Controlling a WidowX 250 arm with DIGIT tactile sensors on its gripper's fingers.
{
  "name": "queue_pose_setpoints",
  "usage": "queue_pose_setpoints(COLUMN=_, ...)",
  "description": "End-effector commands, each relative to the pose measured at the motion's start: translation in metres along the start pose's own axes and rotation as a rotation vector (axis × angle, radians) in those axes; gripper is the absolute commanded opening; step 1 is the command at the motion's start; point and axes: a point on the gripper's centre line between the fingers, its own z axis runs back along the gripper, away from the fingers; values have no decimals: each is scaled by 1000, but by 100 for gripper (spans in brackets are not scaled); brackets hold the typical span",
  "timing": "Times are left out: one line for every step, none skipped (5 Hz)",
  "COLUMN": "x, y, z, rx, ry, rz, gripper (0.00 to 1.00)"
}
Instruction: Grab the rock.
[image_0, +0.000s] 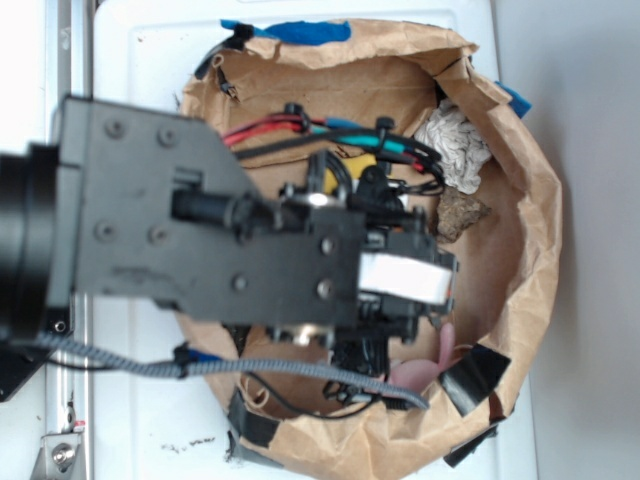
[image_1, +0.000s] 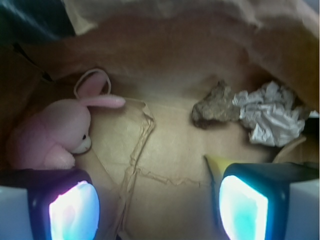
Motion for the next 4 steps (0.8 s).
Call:
queue_pose_setpoints(x=20, y=13, z=-12, rx=52, ry=-42, rz=46, gripper=100)
queue_pose_setpoints(x=20, y=9, z=-24, rx=64, ry=-70, rz=14, gripper=100)
queue_pose_setpoints(x=19, y=8, z=-32, rx=42, ry=-51, rz=4, gripper=100)
queue_pose_setpoints(x=12, y=13, z=-31, rx=33, ry=-45, rz=39, gripper=100)
